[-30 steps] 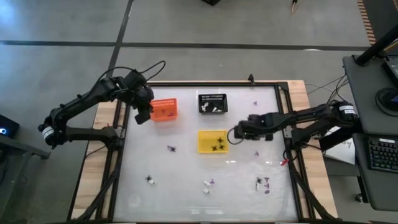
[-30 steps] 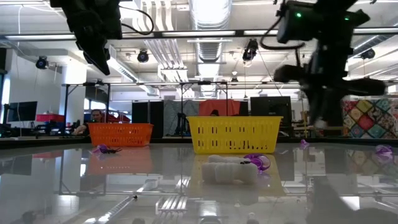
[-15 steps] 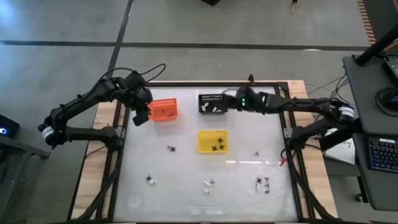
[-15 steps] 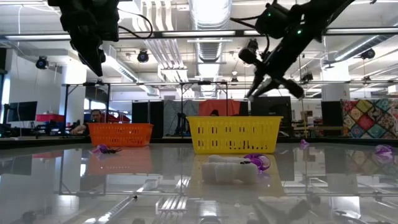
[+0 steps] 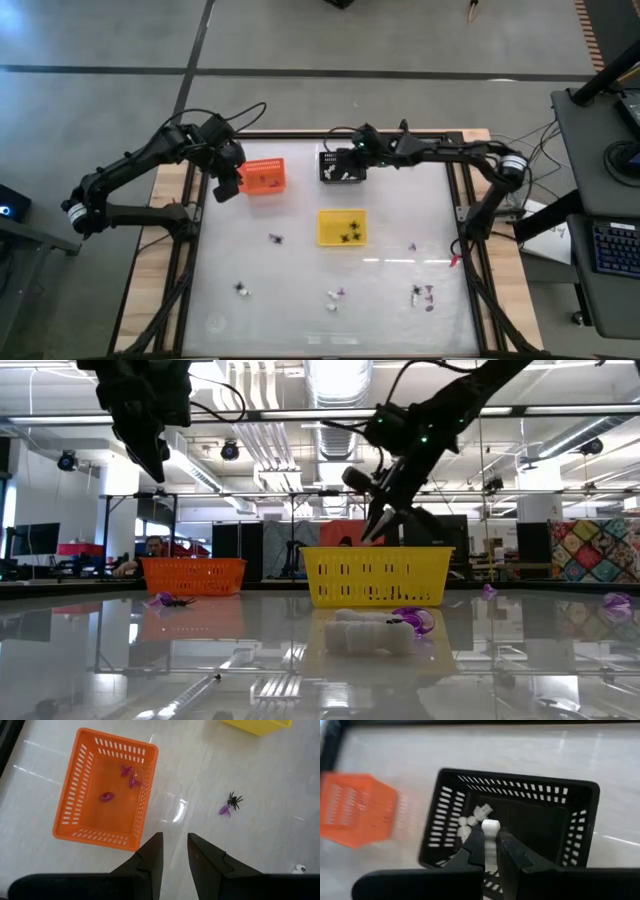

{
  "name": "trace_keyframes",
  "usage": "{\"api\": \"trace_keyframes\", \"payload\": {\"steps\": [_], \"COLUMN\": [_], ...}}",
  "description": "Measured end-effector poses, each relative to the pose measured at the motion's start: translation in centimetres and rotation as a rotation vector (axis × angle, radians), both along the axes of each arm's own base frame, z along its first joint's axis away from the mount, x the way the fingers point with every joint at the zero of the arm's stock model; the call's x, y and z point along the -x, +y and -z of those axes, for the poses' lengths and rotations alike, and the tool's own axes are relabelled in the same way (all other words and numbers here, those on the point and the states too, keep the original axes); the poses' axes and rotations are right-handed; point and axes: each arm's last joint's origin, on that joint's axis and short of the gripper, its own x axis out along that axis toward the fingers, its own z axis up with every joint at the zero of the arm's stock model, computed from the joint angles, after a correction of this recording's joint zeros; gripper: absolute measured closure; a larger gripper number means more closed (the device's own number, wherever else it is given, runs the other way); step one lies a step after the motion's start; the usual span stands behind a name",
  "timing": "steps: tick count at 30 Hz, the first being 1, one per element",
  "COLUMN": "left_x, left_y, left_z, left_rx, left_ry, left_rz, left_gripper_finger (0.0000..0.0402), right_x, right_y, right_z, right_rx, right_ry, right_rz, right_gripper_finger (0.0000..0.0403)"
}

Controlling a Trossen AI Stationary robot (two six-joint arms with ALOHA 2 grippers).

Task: Sort Halloween decoration
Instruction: Put the white skeleton toy into the black bin

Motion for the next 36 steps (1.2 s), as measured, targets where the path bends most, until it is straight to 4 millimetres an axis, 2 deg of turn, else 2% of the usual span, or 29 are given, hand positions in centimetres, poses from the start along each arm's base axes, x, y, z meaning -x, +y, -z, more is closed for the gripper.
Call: {"api": "trace_keyframes", "payload": {"steps": [6,11,16,21,27,33,36], "left_x": [0.0,0.0,0.0,-0.1,0.1,-0.2,-0.9], "left_y": [0.0,0.0,0.0,0.1,-0.4,-2.1,-3.2], "left_z": [0.0,0.0,0.1,0.5,1.0,2.1,2.9], "left_rx": [-0.005,-0.006,-0.004,0.028,0.113,0.240,0.257], "left_ry": [0.006,0.005,0.009,0.044,0.098,0.092,0.088], "left_rz": [0.019,0.019,0.019,0.009,-0.048,-0.033,-0.006], "left_gripper_finger": [0.0331,0.0331,0.0331,0.0331,0.0331,0.0331,0.0331], "right_x": [-1.1,-1.5,-2.0,-2.0,-1.0,0.7,1.5], "right_y": [-0.6,-0.8,-1.0,-1.0,-0.5,0.2,0.5], "right_z": [-0.5,-0.6,-1.3,-3.1,-5.4,-6.7,-7.2], "right_rx": [-0.024,-0.044,-0.016,0.001,-0.026,-0.012,-0.005], "right_ry": [0.155,0.272,0.266,0.248,0.332,0.425,0.466], "right_rz": [-0.068,-0.114,-0.142,-0.148,-0.173,-0.177,-0.178], "right_gripper_finger": [0.0383,0.0334,0.0280,0.0249,0.0239,0.0239,0.0239]}}
